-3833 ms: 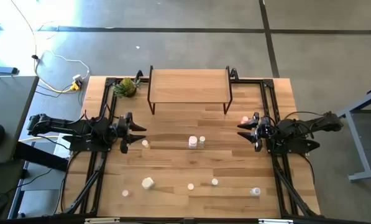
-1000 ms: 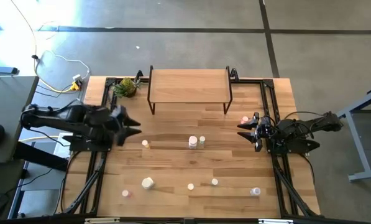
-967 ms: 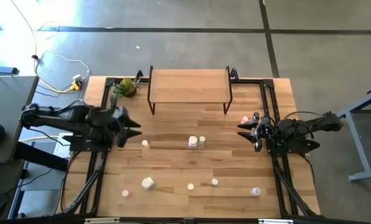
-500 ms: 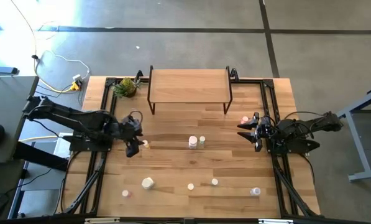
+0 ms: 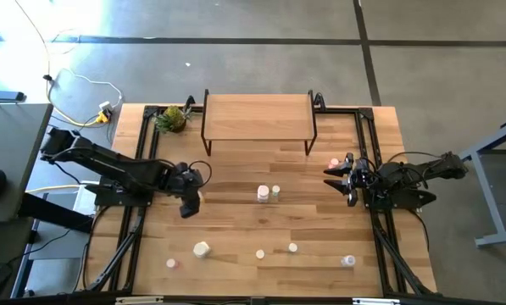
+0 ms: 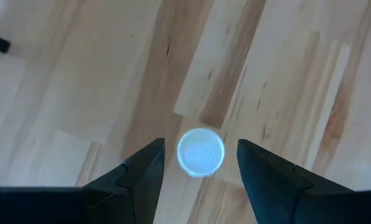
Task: Pick and place medicine bottles onto shelf by color
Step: Put the yellow medicine bottle on the shelf
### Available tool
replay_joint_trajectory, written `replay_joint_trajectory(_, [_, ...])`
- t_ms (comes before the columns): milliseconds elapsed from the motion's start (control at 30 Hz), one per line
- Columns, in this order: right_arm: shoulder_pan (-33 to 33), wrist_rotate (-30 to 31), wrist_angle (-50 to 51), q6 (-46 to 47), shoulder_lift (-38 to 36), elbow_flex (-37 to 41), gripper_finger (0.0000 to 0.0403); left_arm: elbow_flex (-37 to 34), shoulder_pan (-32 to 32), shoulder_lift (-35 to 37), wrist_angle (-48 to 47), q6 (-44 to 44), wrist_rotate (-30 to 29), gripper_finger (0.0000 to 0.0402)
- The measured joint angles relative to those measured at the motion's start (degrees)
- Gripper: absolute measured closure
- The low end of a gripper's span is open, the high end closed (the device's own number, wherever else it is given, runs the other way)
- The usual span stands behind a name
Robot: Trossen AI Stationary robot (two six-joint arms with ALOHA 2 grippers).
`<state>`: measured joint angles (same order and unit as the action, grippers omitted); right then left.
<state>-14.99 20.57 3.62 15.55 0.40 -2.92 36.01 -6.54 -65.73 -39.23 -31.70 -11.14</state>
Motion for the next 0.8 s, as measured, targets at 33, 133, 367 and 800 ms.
replay_joint_trajectory(33, [0.0, 0.0, 0.0, 0.0, 0.0, 0.0, 0.024, 0.0, 0.0, -0.6, 0.1, -0.4, 0.0, 0.0211])
replay_joint_trajectory(133, [0.0, 0.0, 0.0, 0.0, 0.0, 0.0, 0.024, 0.0, 0.0, -2.3, 0.3, -2.1, -0.9, 0.0211])
replay_joint_trajectory(367, [0.0, 0.0, 0.0, -0.1, 0.0, 0.0, 0.024, 0.0, 0.1, -4.7, 0.4, -2.7, -1.5, 0.0223])
replay_joint_trajectory(800, [0.0, 0.0, 0.0, 0.0, 0.0, 0.0, 0.024, 0.0, 0.1, -6.1, 2.5, -2.1, -1.5, 0.0302])
